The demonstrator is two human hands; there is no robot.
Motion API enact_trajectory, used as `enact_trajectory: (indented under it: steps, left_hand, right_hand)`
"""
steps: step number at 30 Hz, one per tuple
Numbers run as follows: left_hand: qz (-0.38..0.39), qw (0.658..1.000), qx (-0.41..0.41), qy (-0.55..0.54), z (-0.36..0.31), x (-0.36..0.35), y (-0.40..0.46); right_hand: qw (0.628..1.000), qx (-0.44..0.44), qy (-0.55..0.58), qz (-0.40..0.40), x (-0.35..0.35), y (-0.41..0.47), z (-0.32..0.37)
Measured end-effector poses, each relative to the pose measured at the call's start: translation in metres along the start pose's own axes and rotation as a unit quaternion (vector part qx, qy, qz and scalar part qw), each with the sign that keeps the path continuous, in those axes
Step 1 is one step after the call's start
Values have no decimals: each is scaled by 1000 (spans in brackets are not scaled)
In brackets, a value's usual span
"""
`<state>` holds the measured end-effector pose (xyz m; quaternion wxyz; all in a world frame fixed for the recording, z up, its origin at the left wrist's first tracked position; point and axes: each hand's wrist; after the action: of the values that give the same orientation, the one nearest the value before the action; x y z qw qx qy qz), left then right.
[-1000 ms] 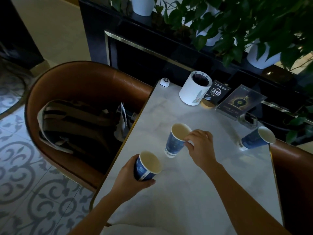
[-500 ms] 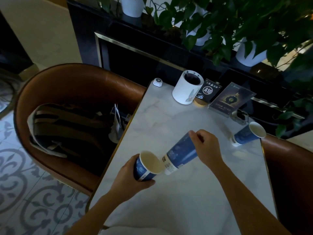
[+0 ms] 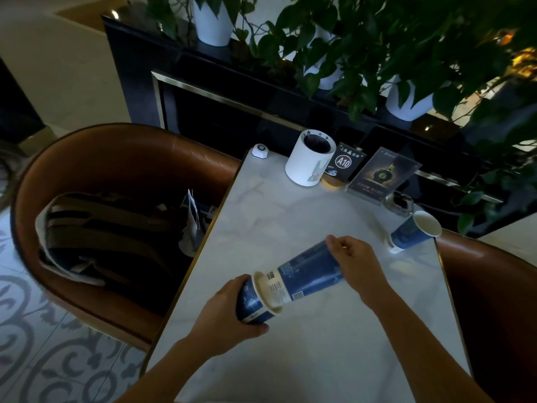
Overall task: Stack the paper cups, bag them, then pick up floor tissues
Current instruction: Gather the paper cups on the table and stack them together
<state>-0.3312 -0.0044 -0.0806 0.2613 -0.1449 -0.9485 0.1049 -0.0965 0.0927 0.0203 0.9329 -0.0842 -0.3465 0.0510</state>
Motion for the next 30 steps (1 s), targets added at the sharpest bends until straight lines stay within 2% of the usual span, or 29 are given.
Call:
enact_trajectory:
  steps: [8,11,13,17,23,26,30]
  left_hand:
    - [29,999,5,20,-11,-11,4]
    - [34,999,-1,-2,-14,-13,4]
    - [41,999,-2,-18,-18,-14,5]
    - [36,998,-2,-57,-21,-11,5]
    - [54,996,-7,-70,-20,-11,4]
    - [59,996,-8,-64,-20,-13,2]
    - [68,997,-17,-44,-21,-18,-2]
  right_hand:
    - [975,-90,96,179,-10,-18,-4]
    - [947,-88,201,233,-11,-21,0]
    - [935,-72,226,265,-11,-22,2]
    - [955,-6,61,291,-11,-27,1]
    - [942,55,-90,319,-4,-40,6]
    - [944,69,-85,311,-6,-44,6]
    - [965,64,-31,253,-21,-48,5]
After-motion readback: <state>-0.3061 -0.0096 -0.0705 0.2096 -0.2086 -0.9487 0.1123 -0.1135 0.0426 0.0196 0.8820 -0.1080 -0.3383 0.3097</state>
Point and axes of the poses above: each hand's wrist, its own y-axis towards the middle knuckle, its own x-axis out of the back of the hand, z = x × y, and after that the axes turned 6 degrees about z, right-handed
